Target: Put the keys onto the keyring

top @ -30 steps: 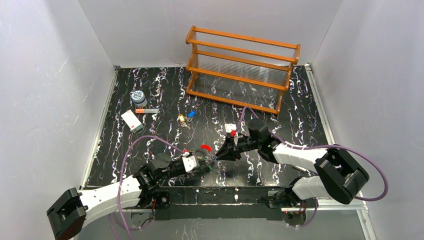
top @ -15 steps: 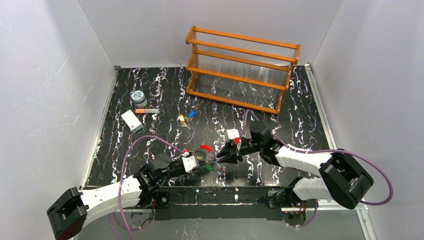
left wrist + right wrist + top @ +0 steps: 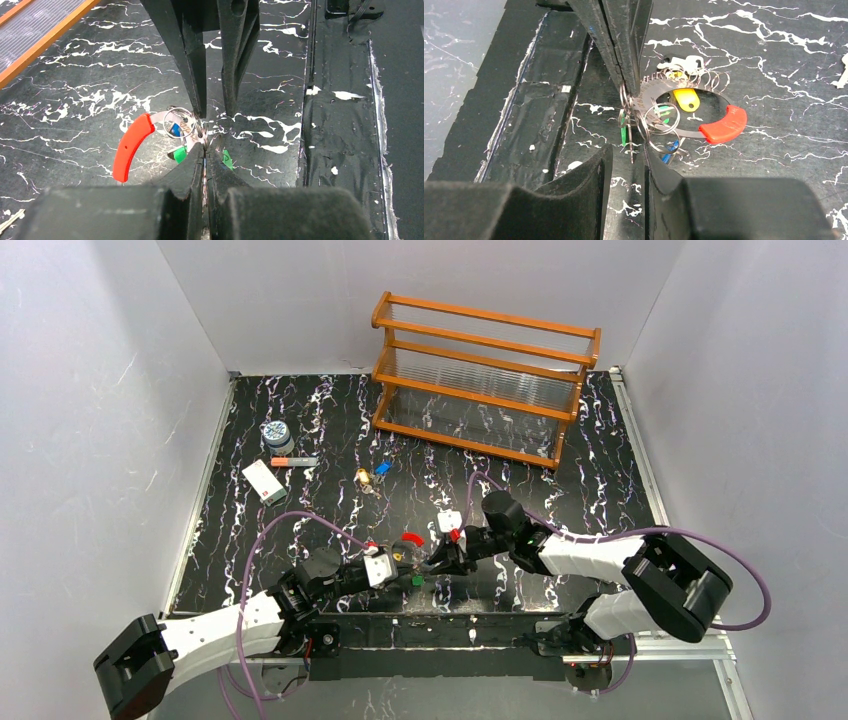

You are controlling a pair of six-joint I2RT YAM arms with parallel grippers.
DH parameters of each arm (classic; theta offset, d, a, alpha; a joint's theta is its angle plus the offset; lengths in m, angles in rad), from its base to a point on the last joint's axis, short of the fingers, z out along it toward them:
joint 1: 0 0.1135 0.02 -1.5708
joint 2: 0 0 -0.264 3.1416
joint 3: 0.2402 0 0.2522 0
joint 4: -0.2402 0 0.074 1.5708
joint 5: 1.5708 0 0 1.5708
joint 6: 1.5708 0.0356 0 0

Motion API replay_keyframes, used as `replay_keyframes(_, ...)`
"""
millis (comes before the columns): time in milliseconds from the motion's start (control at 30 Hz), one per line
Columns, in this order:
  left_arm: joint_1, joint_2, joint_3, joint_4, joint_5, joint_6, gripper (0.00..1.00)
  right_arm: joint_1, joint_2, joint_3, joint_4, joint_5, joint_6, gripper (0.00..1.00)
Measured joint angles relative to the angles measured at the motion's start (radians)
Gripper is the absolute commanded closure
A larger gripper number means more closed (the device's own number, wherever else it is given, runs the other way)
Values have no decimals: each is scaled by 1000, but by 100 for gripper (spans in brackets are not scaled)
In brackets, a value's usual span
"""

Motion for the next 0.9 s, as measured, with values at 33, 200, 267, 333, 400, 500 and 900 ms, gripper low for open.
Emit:
replay_keyframes(33,0,0,0,0,2,1,100,2,2,0,1,7,3,65)
replay_keyframes(200,0,-2,0,0,18,14,100,7,1,0,6,25,10,65)
replay_keyframes(267,0,-5,-1,0,26,28,100,9,-6,0,6,28,9,65)
replay_keyframes(333,0,-13,-4,1,34,51,100,10,-23,-1,8,28,6,65)
replay_keyframes(400,0,-30,-16,9,40,81,100,11,-41,-2,17,28,5,66)
replay_keyframes(500,0,-55,-31,25,51,129,100,12,-61,-6,35,27,2,66)
replay_keyframes(900,0,-130,-31,127,87,250,100,18,-172,-53,55,-12,-39,66)
